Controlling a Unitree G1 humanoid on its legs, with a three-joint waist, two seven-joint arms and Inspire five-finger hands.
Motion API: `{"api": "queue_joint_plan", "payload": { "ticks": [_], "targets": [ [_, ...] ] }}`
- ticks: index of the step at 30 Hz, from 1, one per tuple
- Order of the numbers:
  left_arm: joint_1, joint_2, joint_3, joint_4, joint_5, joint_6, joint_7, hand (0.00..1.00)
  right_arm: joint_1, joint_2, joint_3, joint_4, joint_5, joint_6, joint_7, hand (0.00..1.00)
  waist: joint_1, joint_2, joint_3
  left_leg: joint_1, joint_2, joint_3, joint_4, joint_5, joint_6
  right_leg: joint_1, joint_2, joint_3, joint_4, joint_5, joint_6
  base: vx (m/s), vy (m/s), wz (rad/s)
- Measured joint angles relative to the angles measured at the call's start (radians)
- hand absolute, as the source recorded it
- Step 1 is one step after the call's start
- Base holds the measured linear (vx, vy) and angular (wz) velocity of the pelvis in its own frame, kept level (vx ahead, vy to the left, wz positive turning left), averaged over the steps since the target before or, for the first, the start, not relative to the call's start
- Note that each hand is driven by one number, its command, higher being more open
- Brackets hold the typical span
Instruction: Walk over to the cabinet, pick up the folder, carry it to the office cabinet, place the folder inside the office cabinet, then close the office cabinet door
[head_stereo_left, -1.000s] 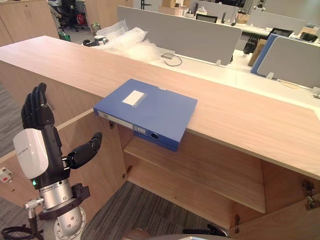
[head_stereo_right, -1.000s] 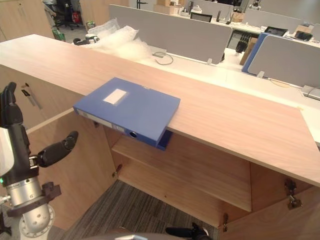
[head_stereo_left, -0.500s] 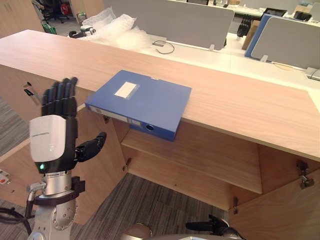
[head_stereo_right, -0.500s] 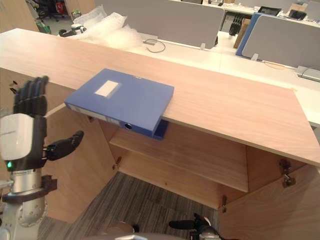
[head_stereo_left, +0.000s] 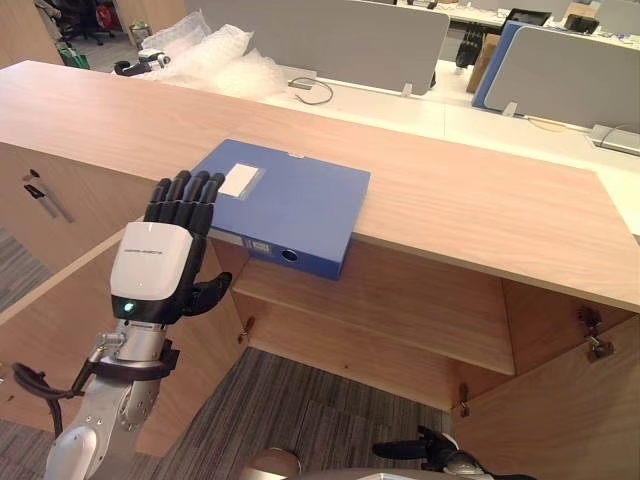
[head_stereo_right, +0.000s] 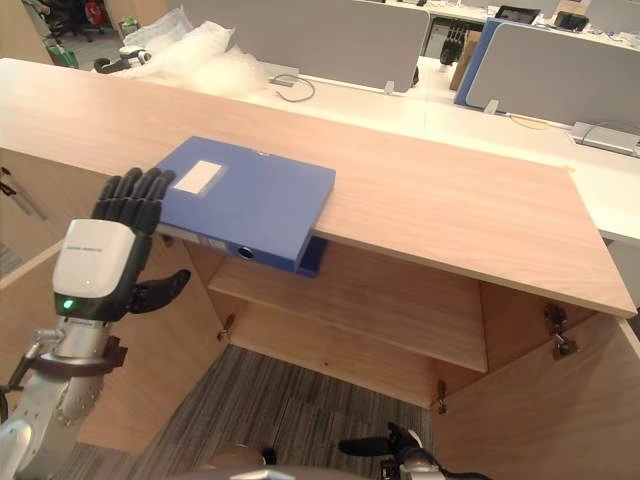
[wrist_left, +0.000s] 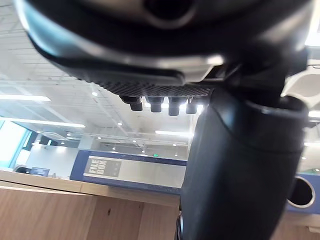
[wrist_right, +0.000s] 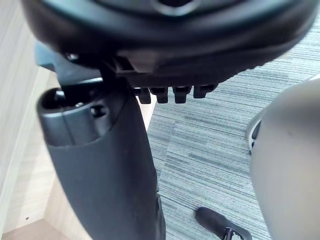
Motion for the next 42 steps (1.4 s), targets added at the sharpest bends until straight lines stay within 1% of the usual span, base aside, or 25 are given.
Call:
{"api": "queue_joint_plan", "payload": {
  "ticks": [7, 11, 14, 16, 22, 26, 27, 30, 33, 37, 39, 42],
  "targets": [
    [-0.075, 0.092, -0.056, 0.044, 0.065, -0.007, 0.0, 1.0, 0.005, 0.002, -0.018, 0.0, -0.006, -0.002, 0.0, 1.0, -0.009, -0.007, -0.003, 0.0, -0.005, 0.006, -0.02, 0.01, 0.004, -0.016, -0.01, 0.004, 0.008, -0.001, 0.001, -0.01, -0.006, -0.02],
    [-0.118, 0.115, -0.107, 0.082, 0.093, -0.007, -0.001, 1.0, 0.007, 0.004, -0.019, -0.003, -0.035, -0.002, -0.001, 1.0, -0.009, -0.015, -0.01, 0.0, -0.006, 0.012, -0.025, 0.011, 0.006, -0.032, -0.019, 0.013, 0.031, -0.001, 0.001, 0.0, -0.019, -0.03],
    [-0.15, 0.135, -0.158, 0.126, 0.099, -0.022, -0.013, 1.0, 0.012, 0.008, -0.018, -0.003, -0.038, -0.002, -0.001, 1.0, -0.01, -0.021, -0.019, 0.001, -0.006, 0.021, -0.032, 0.012, 0.007, -0.045, -0.024, 0.024, 0.043, -0.001, 0.001, 0.01, -0.023, -0.08],
    [-0.165, 0.137, -0.184, 0.154, 0.123, -0.026, -0.017, 1.0, 0.016, 0.009, -0.018, -0.006, -0.039, -0.002, -0.001, 1.0, -0.012, -0.022, -0.024, 0.001, -0.007, 0.027, -0.034, 0.012, 0.007, -0.051, -0.029, 0.024, 0.05, -0.001, 0.001, 0.01, -0.021, -0.09],
    [-0.263, 0.194, -0.274, 0.222, 0.165, -0.028, -0.023, 1.0, 0.043, 0.013, -0.017, -0.026, -0.046, -0.002, -0.002, 1.0, -0.017, -0.024, -0.052, 0.002, -0.011, 0.035, -0.041, 0.016, 0.011, -0.068, -0.047, 0.026, 0.078, -0.001, 0.001, 0.0, -0.021, -0.03],
    [-0.274, 0.211, -0.279, 0.229, 0.174, -0.028, -0.023, 1.0, 0.053, 0.017, -0.018, -0.032, -0.056, -0.002, -0.004, 1.0, -0.031, -0.02, -0.072, 0.009, -0.011, 0.039, -0.049, 0.018, 0.012, -0.069, -0.049, 0.026, 0.082, -0.001, 0.001, 0.0, -0.024, -0.03],
    [-0.29, 0.212, -0.288, 0.236, 0.174, -0.027, -0.023, 0.0, 0.055, 0.016, -0.018, -0.033, -0.057, -0.002, -0.006, 1.0, -0.031, -0.019, -0.074, 0.011, -0.011, 0.04, -0.053, 0.021, 0.012, -0.069, -0.049, 0.026, 0.083, -0.001, 0.001, -0.01, -0.038, -0.01],
    [-0.338, 0.213, -0.315, 0.263, 0.186, -0.025, -0.023, 0.0, 0.072, 0.019, -0.017, -0.052, -0.057, -0.001, -0.006, 1.0, -0.032, -0.015, -0.09, 0.012, -0.01, 0.043, -0.066, 0.029, 0.011, -0.076, -0.051, 0.027, 0.085, -0.001, 0.001, -0.01, -0.037, -0.04],
    [-0.372, 0.213, -0.315, 0.275, 0.212, -0.013, -0.022, 0.0, 0.072, 0.019, -0.017, -0.052, -0.057, 0.0, -0.007, 1.0, -0.036, -0.01, -0.096, 0.016, -0.009, 0.054, -0.067, 0.03, 0.011, -0.081, -0.054, 0.028, 0.092, -0.001, 0.001, -0.01, -0.039, -0.1],
    [-0.386, 0.213, -0.315, 0.276, 0.213, 0.019, -0.013, 0.0, 0.073, 0.019, -0.018, -0.052, -0.057, 0.0, -0.007, 1.0, -0.042, -0.009, -0.1, 0.021, -0.009, 0.062, -0.068, 0.03, 0.011, -0.082, -0.055, 0.032, 0.092, -0.001, 0.001, -0.01, -0.036, -0.06],
    [-0.398, 0.213, -0.313, 0.277, 0.213, 0.049, 0.012, 0.0, 0.074, 0.019, -0.018, -0.052, -0.057, 0.001, -0.008, 1.0, -0.043, -0.012, -0.102, 0.022, -0.009, 0.062, -0.068, 0.03, 0.012, -0.083, -0.055, 0.033, 0.092, -0.001, 0.001, 0.0, -0.035, -0.02],
    [-0.426, 0.212, -0.292, 0.283, 0.212, 0.065, 0.037, 0.0, 0.075, 0.019, -0.018, -0.051, -0.057, 0.002, -0.011, 1.0, -0.043, -0.016, -0.112, 0.026, -0.01, 0.063, -0.072, 0.031, 0.012, -0.082, -0.056, 0.035, 0.092, -0.001, 0.001, 0.0, -0.035, -0.02]
  ]
}}
